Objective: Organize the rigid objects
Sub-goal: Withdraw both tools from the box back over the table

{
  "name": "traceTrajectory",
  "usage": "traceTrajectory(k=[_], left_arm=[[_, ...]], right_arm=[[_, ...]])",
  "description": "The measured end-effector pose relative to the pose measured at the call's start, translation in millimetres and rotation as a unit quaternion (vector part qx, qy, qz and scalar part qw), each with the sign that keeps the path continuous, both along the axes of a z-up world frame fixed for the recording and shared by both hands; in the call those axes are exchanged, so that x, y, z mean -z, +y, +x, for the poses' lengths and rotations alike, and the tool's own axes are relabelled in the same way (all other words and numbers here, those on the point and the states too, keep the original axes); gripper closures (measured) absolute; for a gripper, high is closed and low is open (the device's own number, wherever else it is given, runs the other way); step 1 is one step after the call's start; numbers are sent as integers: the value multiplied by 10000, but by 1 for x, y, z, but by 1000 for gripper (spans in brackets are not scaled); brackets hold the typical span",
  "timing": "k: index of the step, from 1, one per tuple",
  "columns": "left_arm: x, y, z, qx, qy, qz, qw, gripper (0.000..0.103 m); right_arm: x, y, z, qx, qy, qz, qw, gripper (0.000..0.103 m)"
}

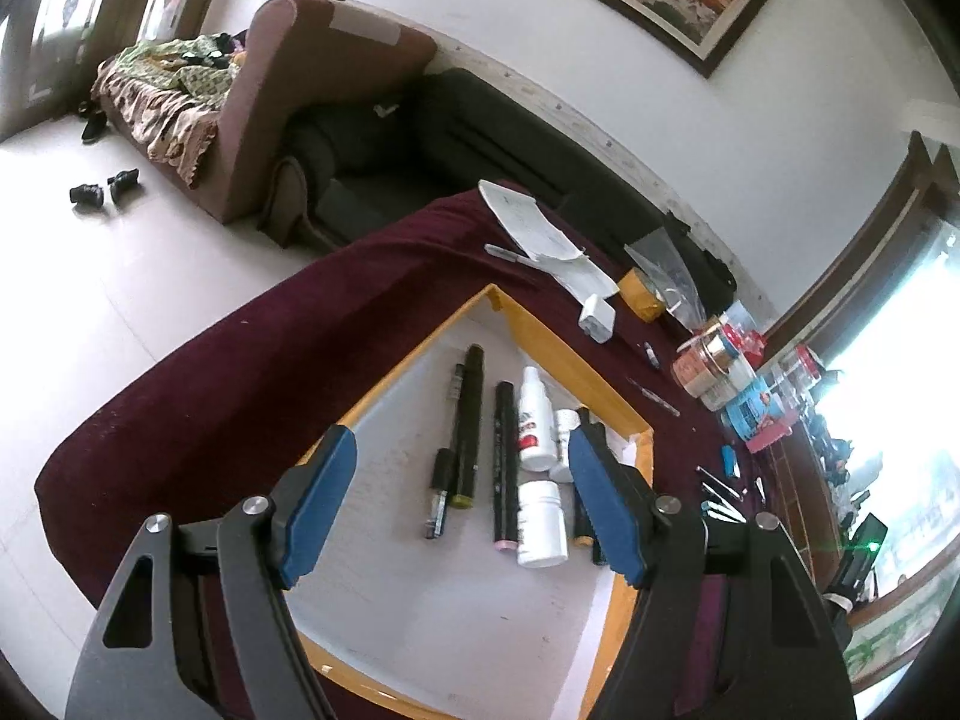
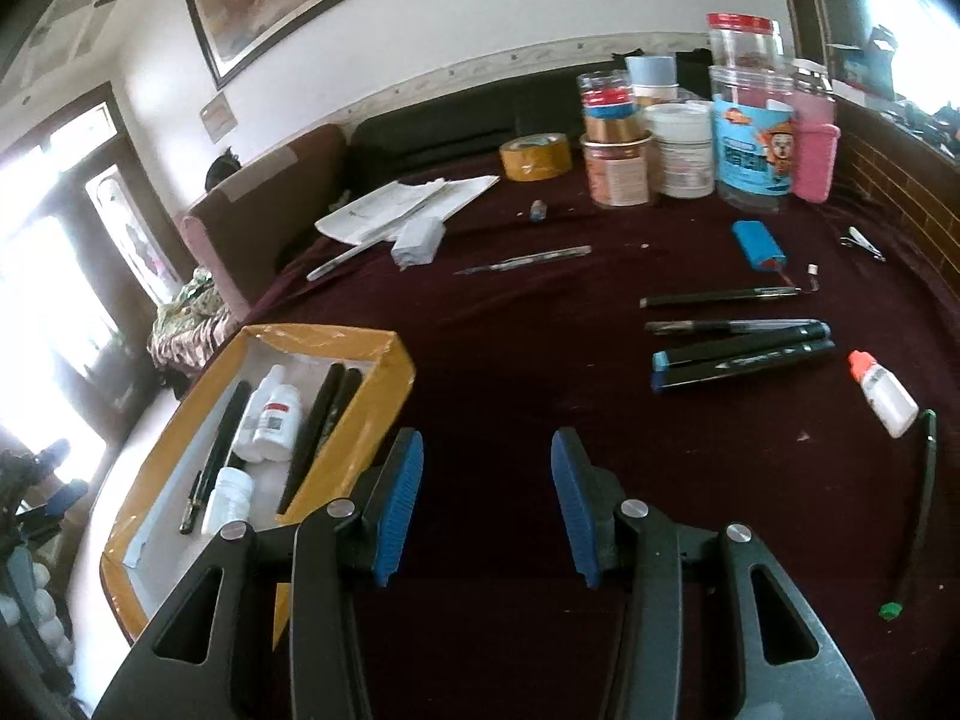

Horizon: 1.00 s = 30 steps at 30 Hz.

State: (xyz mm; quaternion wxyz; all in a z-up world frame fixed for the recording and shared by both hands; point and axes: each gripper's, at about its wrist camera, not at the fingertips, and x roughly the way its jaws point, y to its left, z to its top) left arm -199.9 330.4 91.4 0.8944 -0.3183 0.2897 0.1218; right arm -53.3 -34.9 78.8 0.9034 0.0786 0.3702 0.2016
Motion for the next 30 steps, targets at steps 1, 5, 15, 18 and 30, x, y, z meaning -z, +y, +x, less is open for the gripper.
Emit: traceTrajectory(k=[1, 5, 15, 18, 30], left_arm=[[-1, -4, 2, 32, 15, 35, 10000, 30], [-5, -15, 4, 95, 29, 111, 9999, 30], [-9, -40, 12, 220, 105, 254, 9994, 30], [-8, -50, 16, 319, 144, 313, 9989, 30], [-14, -129, 49, 1105, 323, 1196, 9861, 30]], right_arm=[[0, -4, 0, 20, -7, 20, 10000, 63], [1, -19, 2, 96, 0, 80, 9999, 63], [1, -55, 8, 286, -20, 133, 9995, 63], [0, -66, 12, 374, -23, 160, 9992, 63], [2, -115, 22, 865, -41, 192, 9961, 56]])
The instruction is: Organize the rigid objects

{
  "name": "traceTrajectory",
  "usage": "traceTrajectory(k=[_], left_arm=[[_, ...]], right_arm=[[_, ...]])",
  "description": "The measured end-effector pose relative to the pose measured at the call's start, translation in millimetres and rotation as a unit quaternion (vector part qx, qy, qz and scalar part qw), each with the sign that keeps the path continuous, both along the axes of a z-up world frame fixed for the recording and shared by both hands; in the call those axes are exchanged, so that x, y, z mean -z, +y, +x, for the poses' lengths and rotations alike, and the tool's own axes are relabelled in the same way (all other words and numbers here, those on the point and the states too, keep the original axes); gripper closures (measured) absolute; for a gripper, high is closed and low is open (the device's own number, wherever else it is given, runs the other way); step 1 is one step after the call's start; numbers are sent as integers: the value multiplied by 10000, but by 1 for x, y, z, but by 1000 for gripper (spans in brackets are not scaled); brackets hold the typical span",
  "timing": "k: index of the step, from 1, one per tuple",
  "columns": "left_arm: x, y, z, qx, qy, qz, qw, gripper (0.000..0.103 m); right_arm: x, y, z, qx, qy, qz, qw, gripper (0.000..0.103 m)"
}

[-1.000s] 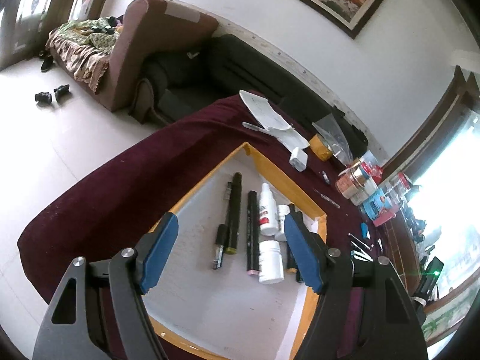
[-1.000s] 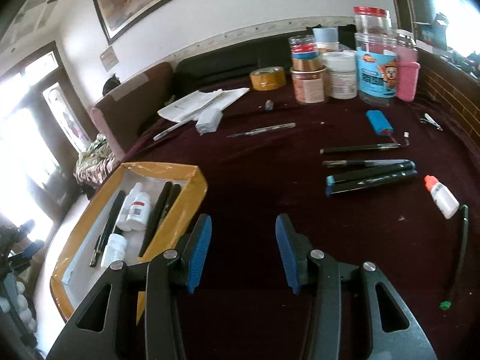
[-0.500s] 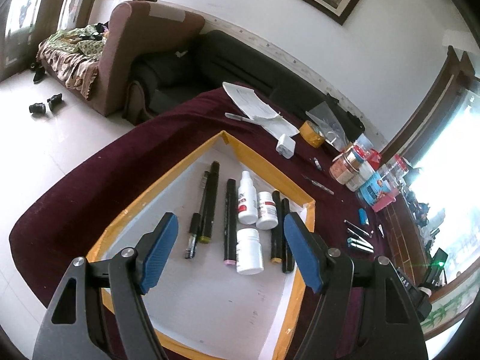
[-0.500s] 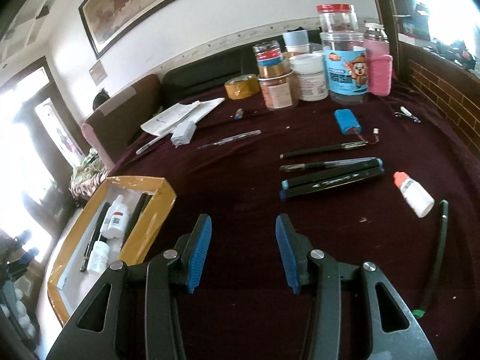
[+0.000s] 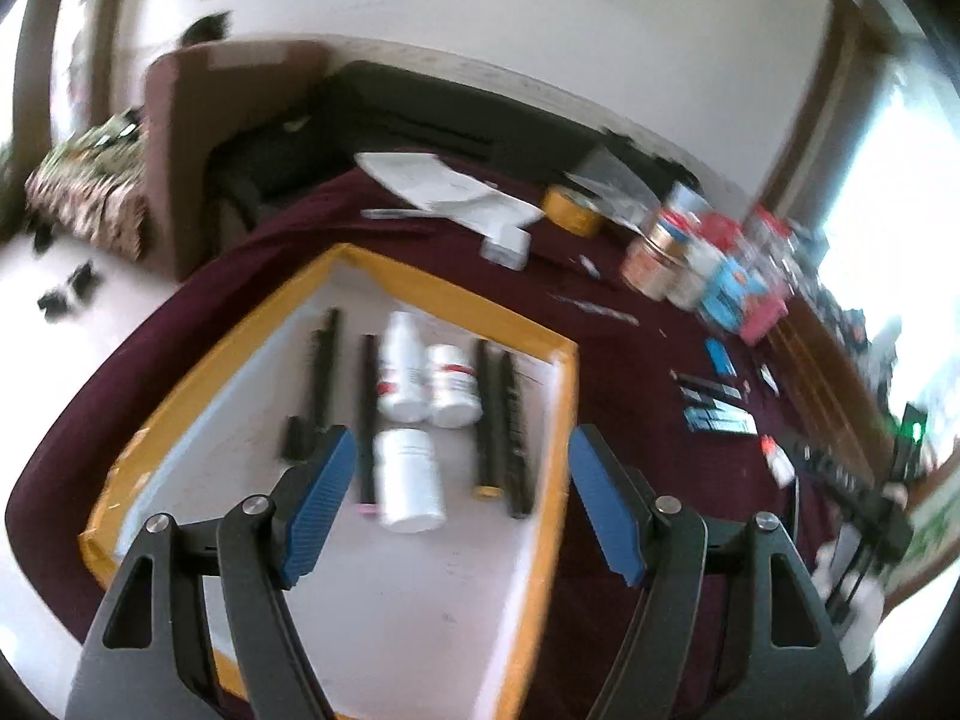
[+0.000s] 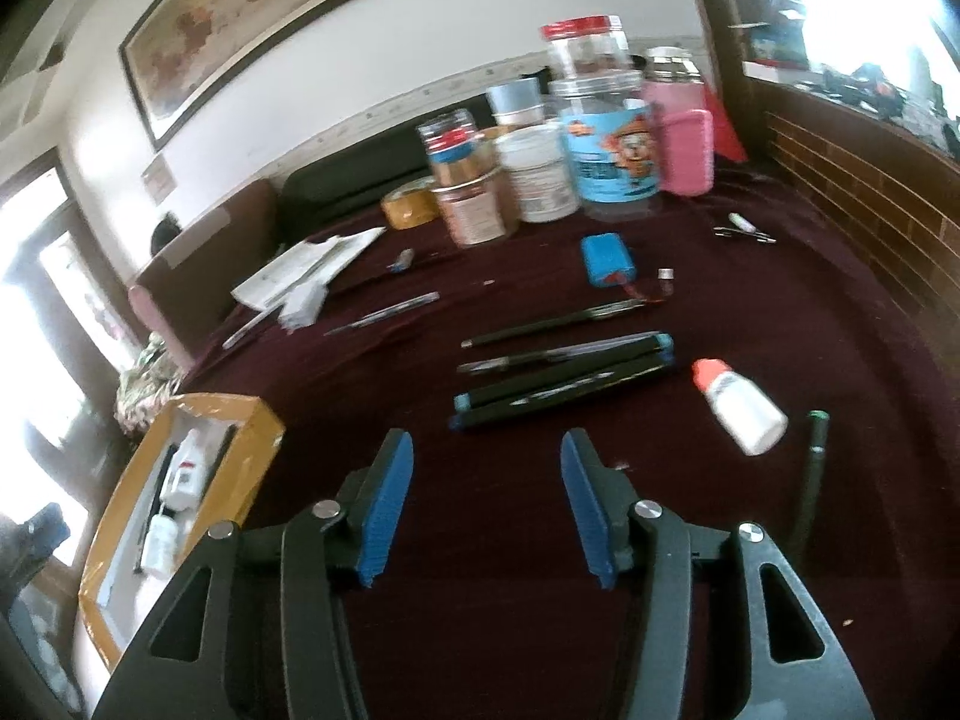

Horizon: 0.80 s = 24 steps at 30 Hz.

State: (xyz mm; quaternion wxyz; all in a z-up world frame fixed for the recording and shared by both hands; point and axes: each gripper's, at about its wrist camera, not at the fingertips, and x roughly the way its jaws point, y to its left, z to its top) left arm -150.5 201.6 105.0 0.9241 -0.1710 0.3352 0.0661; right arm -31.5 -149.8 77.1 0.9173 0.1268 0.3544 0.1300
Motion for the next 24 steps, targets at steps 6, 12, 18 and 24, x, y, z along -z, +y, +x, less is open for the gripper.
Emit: traceTrajectory(k=[6, 12, 18, 24], left_arm=[[14, -60, 40, 1084, 520, -270, 9924, 30], [27, -131, 73, 1642, 734, 616, 9818, 30], [54, -178, 105, 1927, 1052, 1124, 9691, 30], [85, -200, 129, 1979, 1382, 1350, 9610, 31]], right_arm=[[0, -39, 13, 508, 26, -21, 9987, 55], [7, -77, 33, 1030, 85, 2, 9946, 54], [18, -98, 60, 1418, 3, -452, 9889, 54], [38, -121, 65, 1516, 135, -92, 9883, 54]])
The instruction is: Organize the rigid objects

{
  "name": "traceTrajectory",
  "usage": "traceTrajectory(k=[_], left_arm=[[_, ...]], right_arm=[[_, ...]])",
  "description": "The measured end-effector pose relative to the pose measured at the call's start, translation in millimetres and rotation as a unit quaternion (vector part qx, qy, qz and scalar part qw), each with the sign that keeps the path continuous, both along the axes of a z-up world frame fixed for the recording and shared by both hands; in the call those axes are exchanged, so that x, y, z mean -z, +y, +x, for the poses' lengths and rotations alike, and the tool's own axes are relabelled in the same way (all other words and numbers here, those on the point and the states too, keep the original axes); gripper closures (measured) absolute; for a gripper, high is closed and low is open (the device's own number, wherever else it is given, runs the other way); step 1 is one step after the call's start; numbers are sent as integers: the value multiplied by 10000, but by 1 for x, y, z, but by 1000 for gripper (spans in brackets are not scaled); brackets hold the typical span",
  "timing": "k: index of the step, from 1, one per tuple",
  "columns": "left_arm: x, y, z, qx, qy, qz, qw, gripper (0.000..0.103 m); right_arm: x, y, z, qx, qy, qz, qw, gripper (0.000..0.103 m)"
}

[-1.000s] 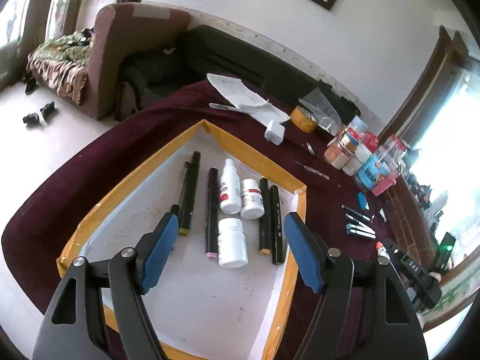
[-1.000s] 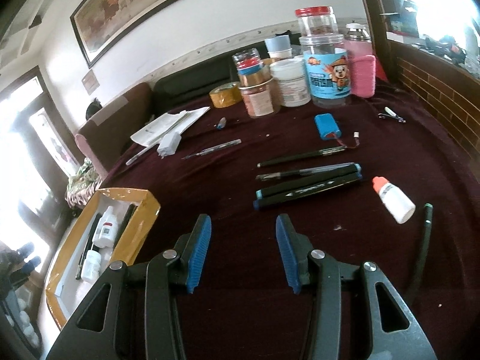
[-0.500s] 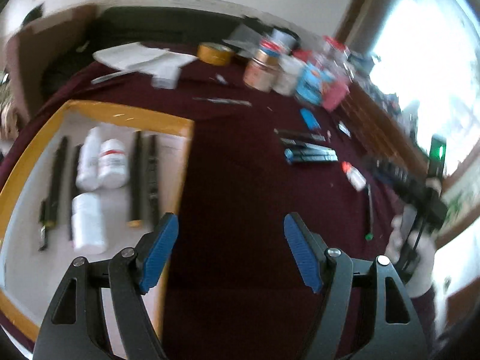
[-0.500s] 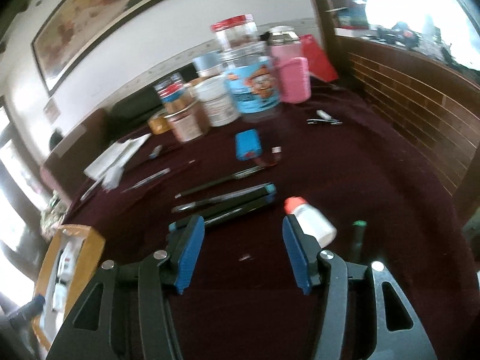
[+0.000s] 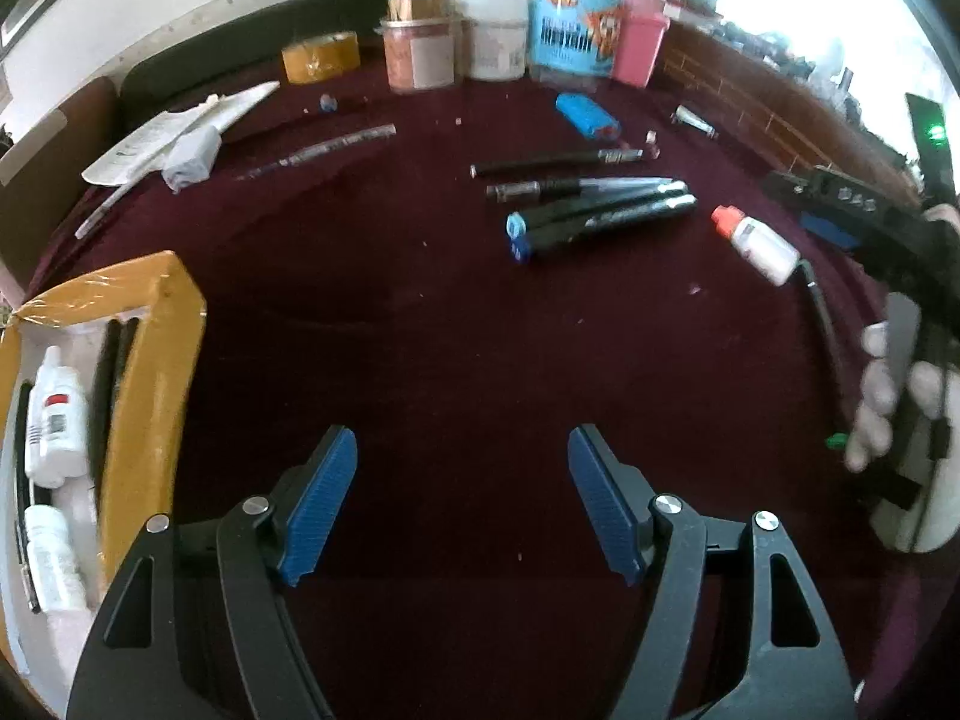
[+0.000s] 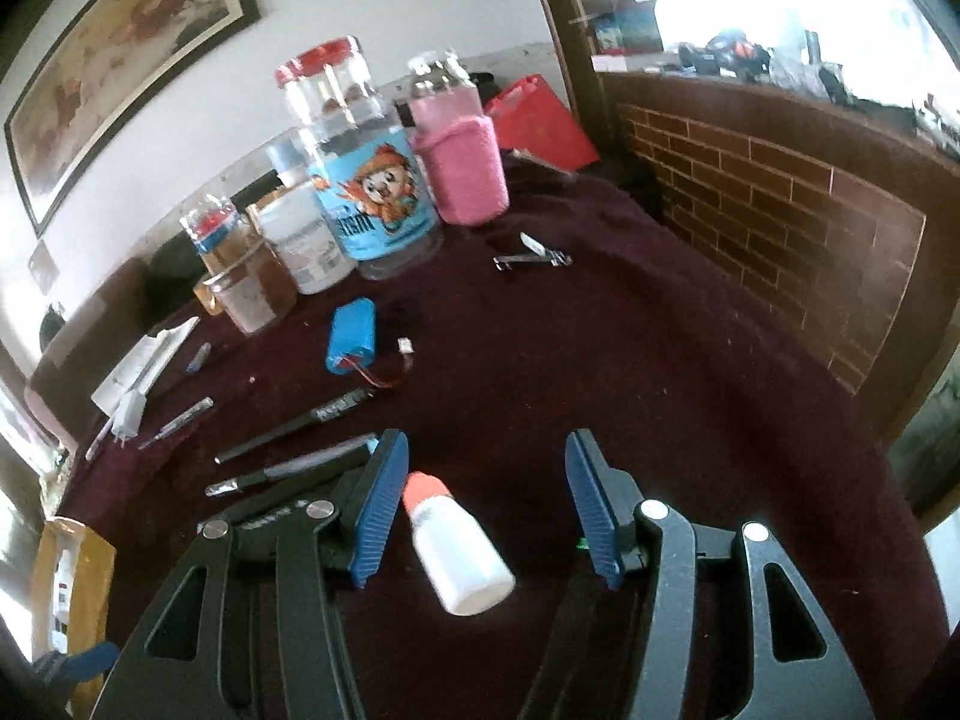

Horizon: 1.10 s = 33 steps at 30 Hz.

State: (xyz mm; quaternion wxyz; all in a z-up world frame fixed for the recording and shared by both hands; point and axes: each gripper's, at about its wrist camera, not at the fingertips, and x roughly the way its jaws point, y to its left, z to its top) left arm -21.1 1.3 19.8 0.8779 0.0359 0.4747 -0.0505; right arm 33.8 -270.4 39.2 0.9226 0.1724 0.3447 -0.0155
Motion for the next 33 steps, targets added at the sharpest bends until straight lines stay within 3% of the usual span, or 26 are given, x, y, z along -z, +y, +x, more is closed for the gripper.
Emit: traceTrajectory(k=[2, 11, 20, 24, 33], left_arm=[[9, -1, 7, -43, 108, 1, 9999, 29], [12, -4, 12, -99, -103, 3, 9999, 19], [15, -3, 11, -58, -263, -37, 9996, 11], [17, -6, 13, 32, -180, -39, 9998, 0], [19, -8, 12, 63, -168, 1, 9998, 0]], right_arm=[[6, -3, 2, -23, 95, 82, 9999, 54], [13, -8, 2, -75, 237, 406, 9989, 53], [18, -7, 5, -63, 355, 395, 9986, 53], [19, -7, 5, -53, 369, 361, 9987, 53], [18, -8, 5, -30, 316, 397, 9987, 53]])
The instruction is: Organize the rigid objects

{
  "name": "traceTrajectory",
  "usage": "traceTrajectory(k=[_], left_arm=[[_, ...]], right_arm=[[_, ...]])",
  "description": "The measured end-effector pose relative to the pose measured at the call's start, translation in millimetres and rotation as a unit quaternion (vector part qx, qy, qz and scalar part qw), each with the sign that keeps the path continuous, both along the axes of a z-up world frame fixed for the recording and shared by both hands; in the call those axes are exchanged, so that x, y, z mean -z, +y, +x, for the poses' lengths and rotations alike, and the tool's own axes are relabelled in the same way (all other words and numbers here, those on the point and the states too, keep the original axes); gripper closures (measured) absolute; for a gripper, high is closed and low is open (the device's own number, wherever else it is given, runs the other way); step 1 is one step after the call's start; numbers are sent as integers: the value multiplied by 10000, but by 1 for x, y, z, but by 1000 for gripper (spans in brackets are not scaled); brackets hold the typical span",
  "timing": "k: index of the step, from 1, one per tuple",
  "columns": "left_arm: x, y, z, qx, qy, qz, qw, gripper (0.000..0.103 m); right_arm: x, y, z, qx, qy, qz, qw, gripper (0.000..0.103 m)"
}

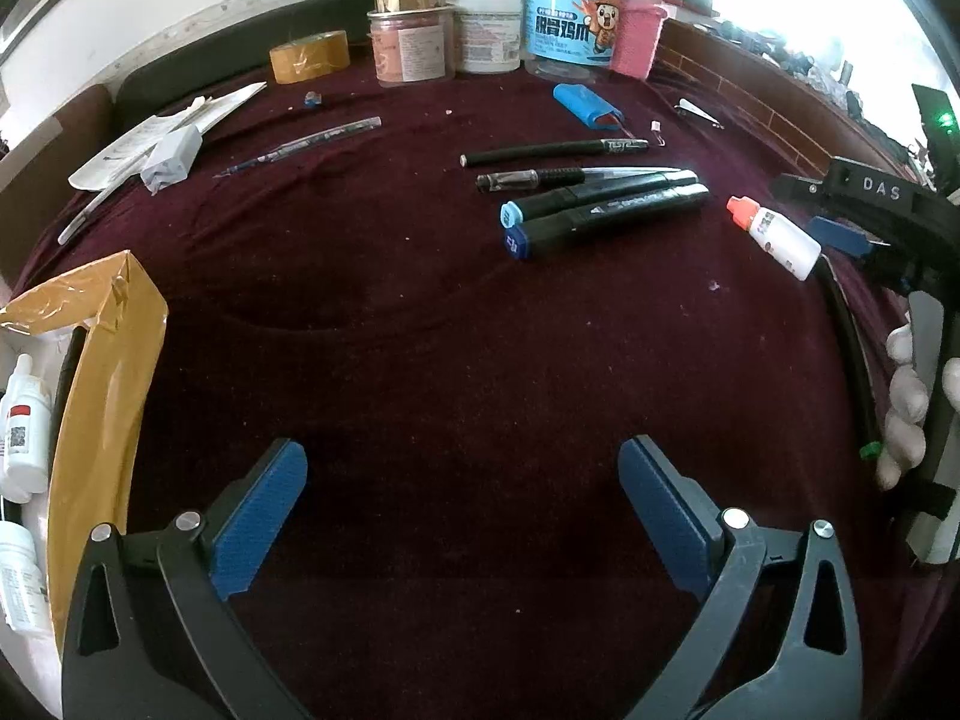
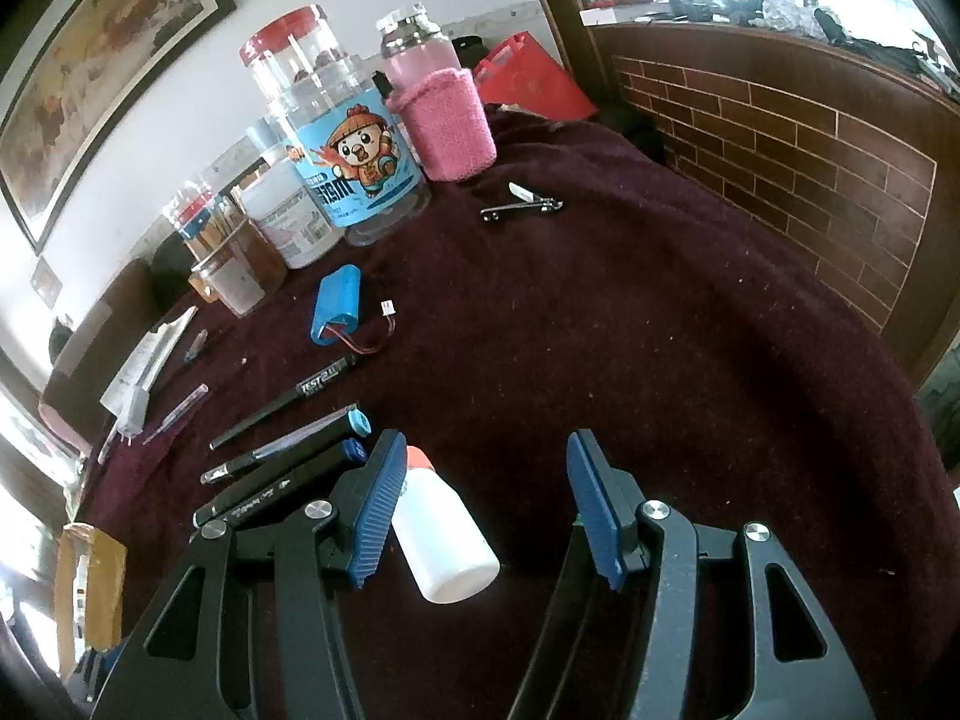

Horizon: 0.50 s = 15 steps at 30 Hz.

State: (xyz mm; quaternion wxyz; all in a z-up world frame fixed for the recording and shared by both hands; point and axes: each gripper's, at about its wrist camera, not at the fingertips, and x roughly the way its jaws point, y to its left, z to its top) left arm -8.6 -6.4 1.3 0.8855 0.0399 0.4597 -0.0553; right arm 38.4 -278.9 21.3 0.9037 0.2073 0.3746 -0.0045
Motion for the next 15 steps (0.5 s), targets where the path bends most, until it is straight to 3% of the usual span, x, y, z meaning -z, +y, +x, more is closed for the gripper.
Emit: traceTrajectory(k=[5, 9, 15], left_arm=[[-1, 1, -1, 99, 75, -79, 9999, 0], [-19, -1, 5, 420, 169, -549, 9975, 0], [-47, -32, 51, 947, -454, -69, 9944, 0]], right_arm=[[-3, -5, -4, 57, -95, 92, 9999, 53], [-5, -12, -5, 132, -145, 291, 9994, 53], [-5, -15, -4, 124, -140, 466, 9987, 53]])
